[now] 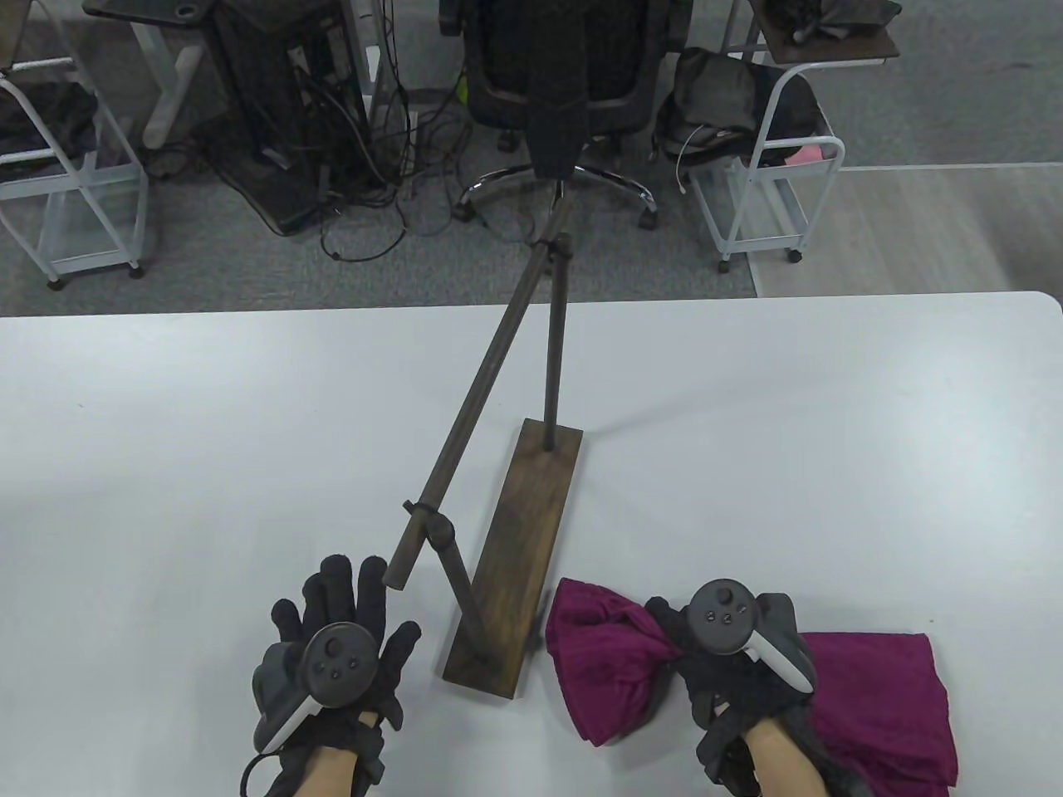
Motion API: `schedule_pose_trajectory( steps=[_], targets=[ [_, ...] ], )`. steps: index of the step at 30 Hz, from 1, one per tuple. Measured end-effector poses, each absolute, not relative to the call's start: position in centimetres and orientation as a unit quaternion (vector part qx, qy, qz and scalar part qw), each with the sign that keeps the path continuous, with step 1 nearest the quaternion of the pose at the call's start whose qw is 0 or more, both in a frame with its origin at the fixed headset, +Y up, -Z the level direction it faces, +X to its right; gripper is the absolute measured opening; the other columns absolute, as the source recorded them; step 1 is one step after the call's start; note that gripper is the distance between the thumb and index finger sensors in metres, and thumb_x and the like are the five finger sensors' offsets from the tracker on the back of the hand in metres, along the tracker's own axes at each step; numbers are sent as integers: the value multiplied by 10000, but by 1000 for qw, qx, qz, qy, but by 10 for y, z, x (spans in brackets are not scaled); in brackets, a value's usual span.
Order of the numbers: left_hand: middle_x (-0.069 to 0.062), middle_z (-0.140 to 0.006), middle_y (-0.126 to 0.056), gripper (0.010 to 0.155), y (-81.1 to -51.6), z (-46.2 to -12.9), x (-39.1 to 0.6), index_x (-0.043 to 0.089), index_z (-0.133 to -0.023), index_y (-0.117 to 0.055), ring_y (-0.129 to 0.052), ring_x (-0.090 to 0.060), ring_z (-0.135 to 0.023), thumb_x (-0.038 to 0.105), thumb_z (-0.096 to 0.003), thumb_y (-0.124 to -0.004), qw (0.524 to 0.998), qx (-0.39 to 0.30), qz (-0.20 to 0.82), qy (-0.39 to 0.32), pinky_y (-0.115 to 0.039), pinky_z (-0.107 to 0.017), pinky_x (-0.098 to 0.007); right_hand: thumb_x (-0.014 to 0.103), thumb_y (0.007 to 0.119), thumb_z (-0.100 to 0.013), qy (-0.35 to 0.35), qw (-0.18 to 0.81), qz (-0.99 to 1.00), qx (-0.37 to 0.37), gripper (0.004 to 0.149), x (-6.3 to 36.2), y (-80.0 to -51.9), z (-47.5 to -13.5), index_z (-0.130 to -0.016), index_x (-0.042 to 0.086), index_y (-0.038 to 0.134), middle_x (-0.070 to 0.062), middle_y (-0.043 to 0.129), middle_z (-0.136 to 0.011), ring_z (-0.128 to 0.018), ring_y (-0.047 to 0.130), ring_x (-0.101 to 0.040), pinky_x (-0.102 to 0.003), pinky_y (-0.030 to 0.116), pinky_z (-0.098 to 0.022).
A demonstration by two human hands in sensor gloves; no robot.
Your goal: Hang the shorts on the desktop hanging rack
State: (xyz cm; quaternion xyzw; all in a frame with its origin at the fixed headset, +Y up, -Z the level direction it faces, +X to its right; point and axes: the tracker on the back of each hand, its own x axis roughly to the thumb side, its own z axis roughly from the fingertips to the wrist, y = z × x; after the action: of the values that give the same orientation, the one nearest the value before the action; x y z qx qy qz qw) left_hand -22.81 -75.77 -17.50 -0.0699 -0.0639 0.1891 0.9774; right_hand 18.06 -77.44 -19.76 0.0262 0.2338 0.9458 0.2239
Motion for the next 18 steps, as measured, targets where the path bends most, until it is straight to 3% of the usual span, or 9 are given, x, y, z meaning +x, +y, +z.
schedule_pose_trajectory(
  steps=[18],
  targets=[
    [-322,-1146,-23,796,-758,-174,-227,163,-1140,-102,-197,-627,-1072,536,-601,-553,976,-68,195,-67,-71,-663,-821,286,683,-577,107,389,915,7,480,198,-748,-202,-1032,332,536,-56,606,-989,-741,733,-211,-458,620,-655]
  ],
)
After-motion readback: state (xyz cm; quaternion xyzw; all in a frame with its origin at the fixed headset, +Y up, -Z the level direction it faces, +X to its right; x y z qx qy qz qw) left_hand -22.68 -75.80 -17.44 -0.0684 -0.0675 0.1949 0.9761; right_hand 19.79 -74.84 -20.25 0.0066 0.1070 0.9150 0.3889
